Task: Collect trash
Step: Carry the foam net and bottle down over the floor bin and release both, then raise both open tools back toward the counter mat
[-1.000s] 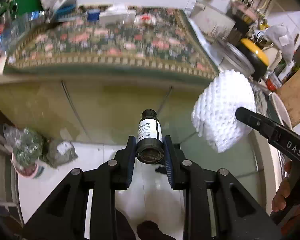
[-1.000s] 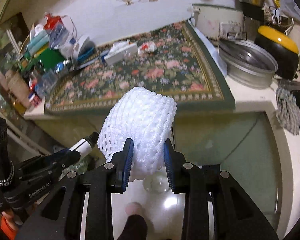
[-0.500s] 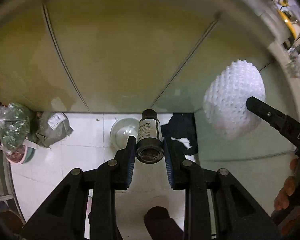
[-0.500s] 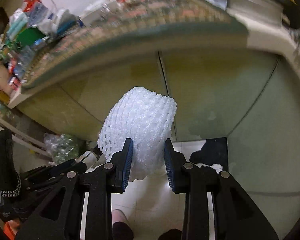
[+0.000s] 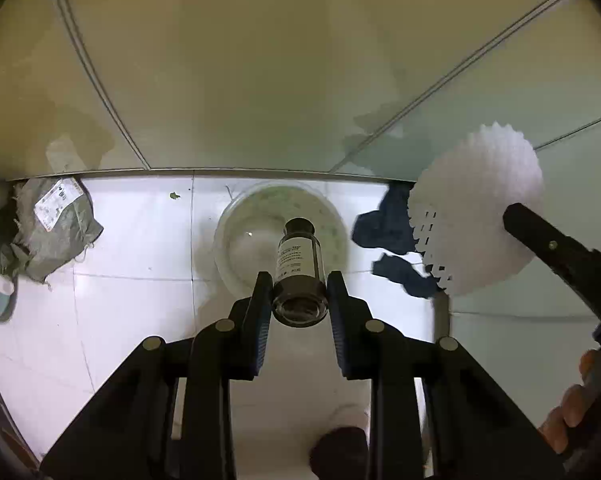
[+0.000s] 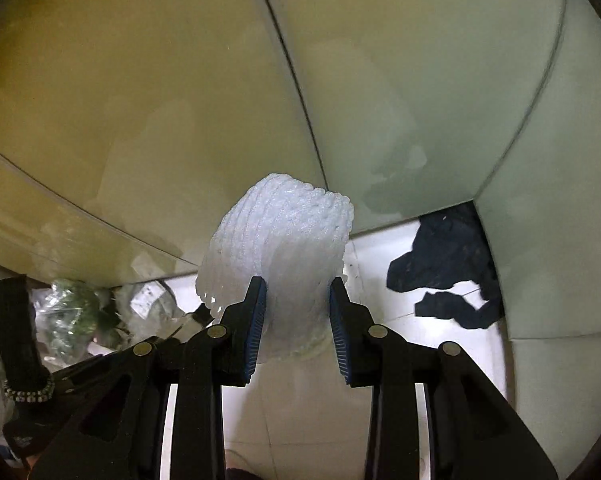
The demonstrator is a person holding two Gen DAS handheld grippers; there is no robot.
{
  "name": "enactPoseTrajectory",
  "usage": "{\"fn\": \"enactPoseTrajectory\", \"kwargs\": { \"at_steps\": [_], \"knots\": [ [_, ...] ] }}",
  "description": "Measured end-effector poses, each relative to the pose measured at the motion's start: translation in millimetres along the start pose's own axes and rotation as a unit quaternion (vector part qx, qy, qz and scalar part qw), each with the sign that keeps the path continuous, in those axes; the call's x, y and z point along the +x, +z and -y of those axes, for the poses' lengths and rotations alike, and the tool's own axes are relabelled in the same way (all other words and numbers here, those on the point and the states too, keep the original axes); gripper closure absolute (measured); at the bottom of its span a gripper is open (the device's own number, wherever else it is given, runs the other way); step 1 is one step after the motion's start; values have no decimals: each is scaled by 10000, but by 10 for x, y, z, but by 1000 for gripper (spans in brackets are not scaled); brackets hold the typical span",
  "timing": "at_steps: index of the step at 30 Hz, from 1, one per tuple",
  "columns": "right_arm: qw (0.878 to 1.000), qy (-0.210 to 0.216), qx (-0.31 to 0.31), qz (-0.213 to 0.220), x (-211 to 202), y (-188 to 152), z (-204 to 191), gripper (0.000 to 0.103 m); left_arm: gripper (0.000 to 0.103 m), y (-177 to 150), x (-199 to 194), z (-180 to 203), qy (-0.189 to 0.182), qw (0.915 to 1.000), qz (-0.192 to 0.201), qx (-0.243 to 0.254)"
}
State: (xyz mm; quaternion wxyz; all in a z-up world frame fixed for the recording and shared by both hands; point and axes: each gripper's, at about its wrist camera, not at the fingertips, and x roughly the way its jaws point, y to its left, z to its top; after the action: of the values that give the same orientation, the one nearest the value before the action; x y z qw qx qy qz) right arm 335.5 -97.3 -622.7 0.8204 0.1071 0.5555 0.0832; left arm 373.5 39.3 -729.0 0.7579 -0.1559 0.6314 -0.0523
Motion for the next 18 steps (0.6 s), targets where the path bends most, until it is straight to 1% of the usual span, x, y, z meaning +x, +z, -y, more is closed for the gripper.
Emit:
{"fn": "enactPoseTrajectory", "kwargs": {
  "at_steps": [2,3,5,6,7,8,10,11,13,16,18],
  "knots": [
    [10000,59,-75,-10,140,6,-9,73,76,24,174,-37,170,9998,100,28],
    [9997,195,-132,-36,204,-4,-37,70,76,44,225,-32,238,9996,101,62],
    [9987,450,-192,-168,342,-14,-69,68,76,74,323,-69,275,9995,38,152],
    [9978,562,-236,-245,403,-34,-78,63,76,74,353,-98,280,9995,3,172],
    [9975,569,-278,-304,449,-40,-113,61,75,82,353,-121,301,9994,-16,187],
    [9976,505,-330,-343,493,-60,-155,59,73,85,335,-136,349,9992,-22,199],
    [9975,359,-457,-410,548,-86,-188,57,72,94,322,-202,399,9990,-50,209],
    [9973,288,-497,-447,559,-96,-185,57,72,87,248,-218,439,9988,-66,205],
    [9970,282,-506,-508,533,-103,-148,57,72,80,146,-249,491,9986,-62,209],
    [9968,302,-466,-582,374,-63,-133,57,72,78,-215,-219,514,9985,-4,205],
    [9968,228,-504,-577,195,-17,-183,57,72,82,-450,-170,540,9983,45,224]
  ]
}}
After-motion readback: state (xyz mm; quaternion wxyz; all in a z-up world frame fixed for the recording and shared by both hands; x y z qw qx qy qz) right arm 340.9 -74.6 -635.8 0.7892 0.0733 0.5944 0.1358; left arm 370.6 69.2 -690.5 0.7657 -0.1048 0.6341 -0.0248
